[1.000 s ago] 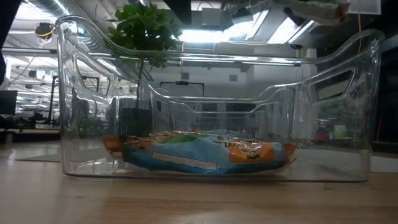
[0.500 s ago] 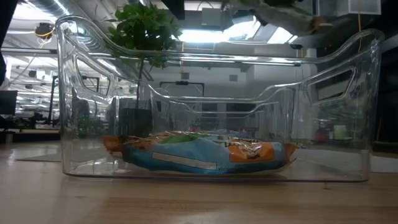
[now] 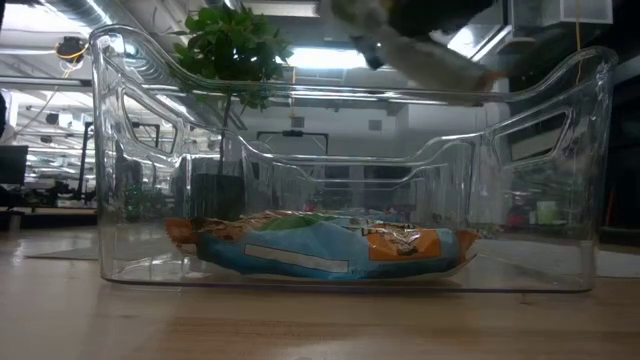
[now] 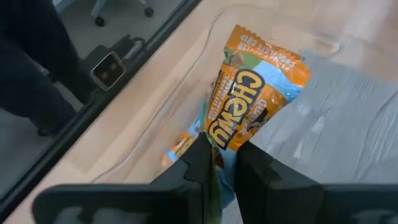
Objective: Pick and place Granola Bars by type
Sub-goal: Put the yellow granola bar into the bottom transparent bin
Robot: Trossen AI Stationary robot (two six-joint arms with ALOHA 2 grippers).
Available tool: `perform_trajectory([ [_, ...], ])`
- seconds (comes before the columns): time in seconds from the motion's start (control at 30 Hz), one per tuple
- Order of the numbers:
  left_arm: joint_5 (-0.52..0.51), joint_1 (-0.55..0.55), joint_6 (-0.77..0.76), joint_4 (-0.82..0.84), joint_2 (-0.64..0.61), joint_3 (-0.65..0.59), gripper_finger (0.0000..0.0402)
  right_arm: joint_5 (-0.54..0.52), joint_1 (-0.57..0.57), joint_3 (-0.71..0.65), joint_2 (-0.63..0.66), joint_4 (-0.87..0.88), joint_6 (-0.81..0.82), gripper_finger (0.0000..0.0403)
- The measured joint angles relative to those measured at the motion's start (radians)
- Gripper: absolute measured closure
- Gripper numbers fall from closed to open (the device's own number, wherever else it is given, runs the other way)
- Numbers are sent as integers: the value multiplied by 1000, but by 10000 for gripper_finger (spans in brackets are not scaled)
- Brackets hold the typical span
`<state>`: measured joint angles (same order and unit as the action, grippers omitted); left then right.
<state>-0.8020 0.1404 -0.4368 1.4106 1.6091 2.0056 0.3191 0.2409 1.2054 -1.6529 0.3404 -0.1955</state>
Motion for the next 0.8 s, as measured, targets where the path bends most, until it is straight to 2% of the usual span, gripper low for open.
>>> perform_trajectory([
  [0.17,-12,35,-12,8,2,0,368,-1,-1,0,-59,-71,-22,345],
  [0.47,-19,56,-29,9,11,-1,370,-1,-36,0,-161,-44,-19,345],
  [0.63,-18,56,-39,12,11,-1,370,-2,-52,0,-191,-43,37,344],
  [0.8,-18,56,-40,12,11,-1,370,-3,-54,0,-191,-40,45,316],
])
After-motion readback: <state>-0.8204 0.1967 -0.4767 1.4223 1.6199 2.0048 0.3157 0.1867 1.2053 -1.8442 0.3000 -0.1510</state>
